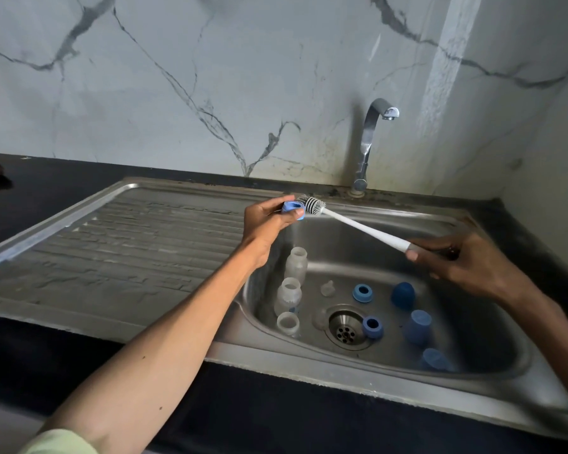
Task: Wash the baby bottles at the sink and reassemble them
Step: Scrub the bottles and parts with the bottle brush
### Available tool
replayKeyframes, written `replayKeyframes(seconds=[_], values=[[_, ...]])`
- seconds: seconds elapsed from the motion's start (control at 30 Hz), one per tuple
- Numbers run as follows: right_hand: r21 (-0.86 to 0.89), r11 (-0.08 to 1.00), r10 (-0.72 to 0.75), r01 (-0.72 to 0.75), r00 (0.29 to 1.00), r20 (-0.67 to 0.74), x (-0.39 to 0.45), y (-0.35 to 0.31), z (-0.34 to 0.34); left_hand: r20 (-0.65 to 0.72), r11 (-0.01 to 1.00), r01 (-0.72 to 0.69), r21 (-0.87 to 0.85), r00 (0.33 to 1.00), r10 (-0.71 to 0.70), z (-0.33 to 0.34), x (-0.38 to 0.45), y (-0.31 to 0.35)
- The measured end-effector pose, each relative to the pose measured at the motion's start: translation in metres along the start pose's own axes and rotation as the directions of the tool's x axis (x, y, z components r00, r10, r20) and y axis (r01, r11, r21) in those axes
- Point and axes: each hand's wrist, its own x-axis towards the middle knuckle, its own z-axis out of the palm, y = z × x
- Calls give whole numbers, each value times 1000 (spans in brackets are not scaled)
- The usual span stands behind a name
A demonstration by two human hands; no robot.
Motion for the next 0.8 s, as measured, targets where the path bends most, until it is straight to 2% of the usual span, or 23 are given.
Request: replayKeyframes(seconds=[0.1, 0.23, 0.43, 0.63, 0.8], values=[[0, 1000, 9, -9, 999, 31, 0, 2, -7, 13, 992, 59, -108, 998, -58, -3, -1, 5], [-18, 1000, -9, 9, 1000, 28, 2, 4, -1, 77, 992, 68, -104, 995, -61, 1, -7, 5], [-5, 1000, -1, 1, 1000, 21, 2, 3, -6, 1, 969, 104, -223, 994, -106, -3, 2, 5], [-44, 999, 11, -11, 1000, -7, 1, -1, -1, 68, 957, 136, -258, 990, -122, 2, -1, 0], [-44, 999, 19, -19, 1000, -3, -1, -4, -7, 12, 934, 147, -326, 988, -151, -1, 7, -3]])
